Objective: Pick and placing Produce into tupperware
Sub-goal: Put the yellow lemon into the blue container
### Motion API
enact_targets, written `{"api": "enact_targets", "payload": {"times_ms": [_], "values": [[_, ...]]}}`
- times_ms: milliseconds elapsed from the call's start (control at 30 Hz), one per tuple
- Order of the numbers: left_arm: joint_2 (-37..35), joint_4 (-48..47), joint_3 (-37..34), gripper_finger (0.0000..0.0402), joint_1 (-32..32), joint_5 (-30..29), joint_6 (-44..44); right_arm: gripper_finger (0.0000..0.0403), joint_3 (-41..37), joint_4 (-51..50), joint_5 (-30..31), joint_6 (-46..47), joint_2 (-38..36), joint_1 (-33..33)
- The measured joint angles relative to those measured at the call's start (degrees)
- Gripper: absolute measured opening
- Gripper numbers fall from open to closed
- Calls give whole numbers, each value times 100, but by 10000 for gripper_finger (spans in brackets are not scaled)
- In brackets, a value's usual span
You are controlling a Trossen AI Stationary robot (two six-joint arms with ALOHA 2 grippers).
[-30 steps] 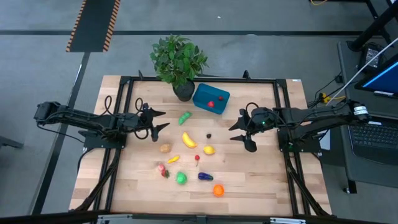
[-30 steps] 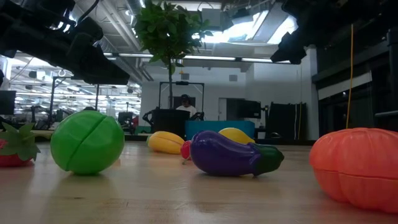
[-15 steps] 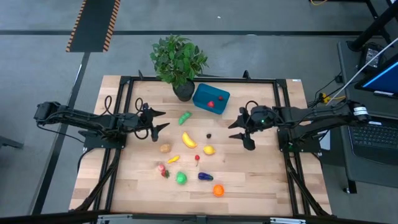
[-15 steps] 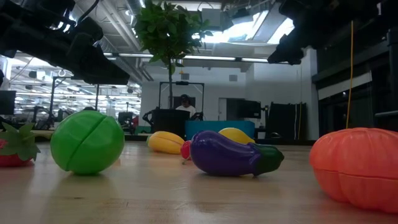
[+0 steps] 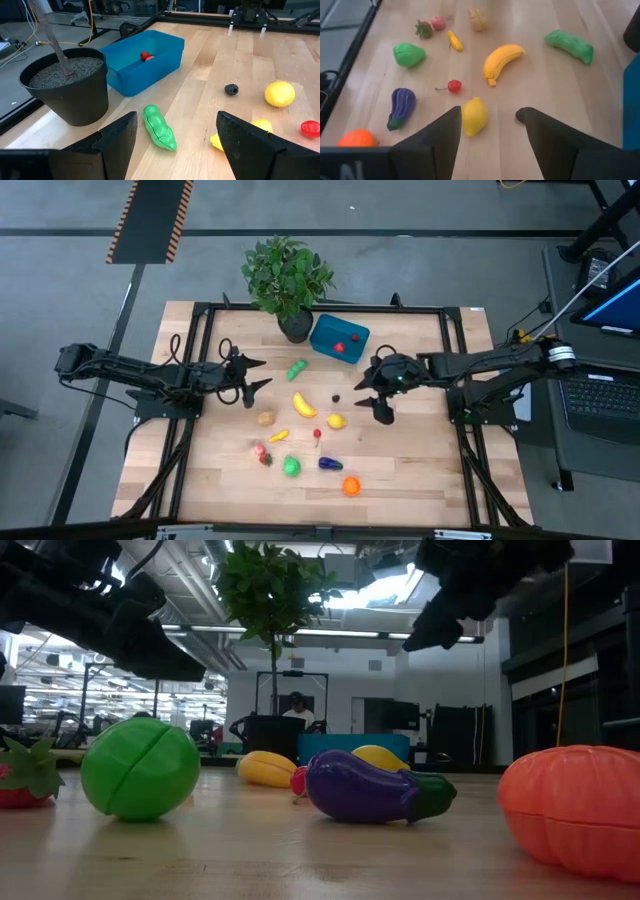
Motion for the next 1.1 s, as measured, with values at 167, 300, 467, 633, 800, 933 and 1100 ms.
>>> {"api": "enact_targets", "payload": {"times_ms": [167, 300, 467, 633, 800, 933, 1100], "values": [[0, -4, 0, 265, 0, 0, 0, 265, 514, -204, 11, -111, 563, 13], [0, -45, 0, 265, 2, 0, 2, 294, 901, -522, 23, -319, 1007, 37], [0, -144, 0, 265, 2, 0, 2, 307, 1365, -1047, 21, -377, 1514, 49], [0, -176, 0, 265, 2, 0, 4, 307, 1654, -1308, 20, -431, 1864, 115], [0, -340, 0, 265, 0, 0, 4, 307, 1820, -1372, 20, -612, 2129, 338], [0, -389, 0, 265, 0, 0, 14, 307, 1914, -1366, 19, -727, 2276, 544], [0, -387, 0, 265, 2, 0, 48, 307, 1933, -1281, 240, -360, 2425, 701]]}}
